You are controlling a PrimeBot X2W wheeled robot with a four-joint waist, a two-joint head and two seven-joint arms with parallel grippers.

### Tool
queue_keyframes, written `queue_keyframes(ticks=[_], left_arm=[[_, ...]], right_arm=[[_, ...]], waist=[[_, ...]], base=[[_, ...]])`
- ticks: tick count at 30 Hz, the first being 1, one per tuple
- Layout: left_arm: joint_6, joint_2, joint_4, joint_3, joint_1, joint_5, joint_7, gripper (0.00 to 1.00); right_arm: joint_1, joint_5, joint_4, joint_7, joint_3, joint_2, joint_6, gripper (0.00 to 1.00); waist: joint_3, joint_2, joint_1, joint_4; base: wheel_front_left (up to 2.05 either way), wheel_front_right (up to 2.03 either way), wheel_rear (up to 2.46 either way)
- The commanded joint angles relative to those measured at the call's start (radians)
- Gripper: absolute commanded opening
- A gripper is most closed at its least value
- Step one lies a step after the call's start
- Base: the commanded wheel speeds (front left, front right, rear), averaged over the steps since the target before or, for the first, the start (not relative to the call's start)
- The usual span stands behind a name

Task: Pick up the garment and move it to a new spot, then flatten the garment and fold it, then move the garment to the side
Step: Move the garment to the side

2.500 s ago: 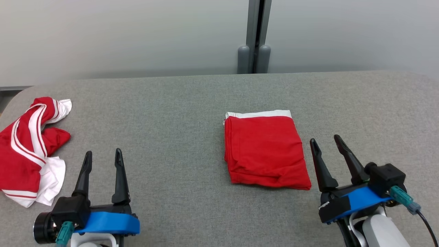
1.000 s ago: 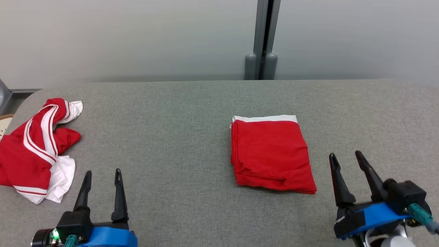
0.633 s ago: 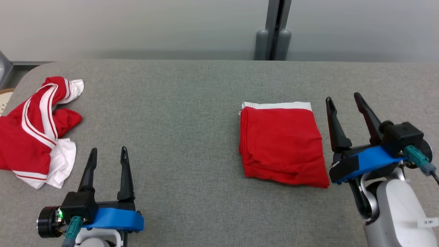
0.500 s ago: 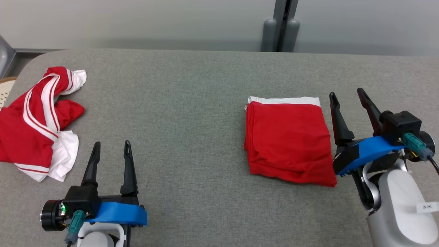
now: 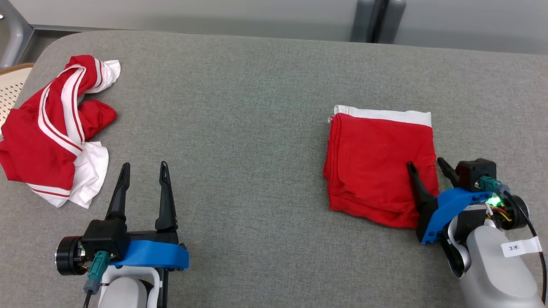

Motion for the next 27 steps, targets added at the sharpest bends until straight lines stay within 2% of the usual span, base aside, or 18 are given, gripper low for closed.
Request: queue_keyframes(ticks=[1, 7, 8, 9, 10, 18, 27], left_arm=[[0.003, -0.001, -0.002, 0.002, -0.016, -0.005, -0.005, 1.00], [0.005, -0.004, 0.001, -0.001, -0.019, -0.004, -0.005, 1.00], [0.005, -0.005, 0.001, -0.001, -0.019, -0.005, -0.005, 1.00], [0.006, -0.005, 0.000, 0.001, -0.018, -0.006, -0.005, 1.00], [0.007, -0.005, -0.002, 0.002, -0.017, -0.006, -0.005, 1.00], [-0.001, -0.007, -0.020, 0.001, -0.023, 0.002, -0.005, 1.00], [-0.008, 0.011, -0.049, 0.015, -0.076, 0.020, -0.005, 1.00]], right_arm=[[-0.020, 0.003, 0.027, -0.004, 0.003, -0.006, 0.000, 1.00], [-0.035, 0.030, 0.139, -0.022, 0.036, 0.018, 0.000, 1.00], [-0.040, 0.042, 0.147, -0.030, 0.044, 0.025, 0.000, 0.67], [-0.046, 0.051, 0.156, -0.038, 0.054, 0.028, 0.000, 0.26], [-0.050, 0.057, 0.163, -0.046, 0.063, 0.027, 0.000, 0.00], [-0.111, 0.083, 0.162, -0.114, 0.109, -0.030, 0.000, 0.00], [-0.182, 0.119, 0.126, -0.143, 0.148, -0.130, 0.000, 0.00]], waist=[[0.002, 0.0000, -0.0002, 0.000], [0.004, 0.0000, -0.0002, -0.003], [0.004, 0.0000, -0.0002, -0.004], [0.003, 0.0000, -0.0002, -0.007], [0.004, 0.0000, -0.0002, -0.011], [0.030, 0.0000, -0.0002, -0.069], [0.104, 0.0000, -0.0002, -0.220]], base=[[0.00, 0.00, 0.00], [0.00, 0.00, 0.00], [0.00, 0.00, 0.00], [0.00, 0.00, 0.00], [0.00, 0.00, 0.00], [0.00, 0.00, 0.00], [0.00, 0.00, 0.00]])
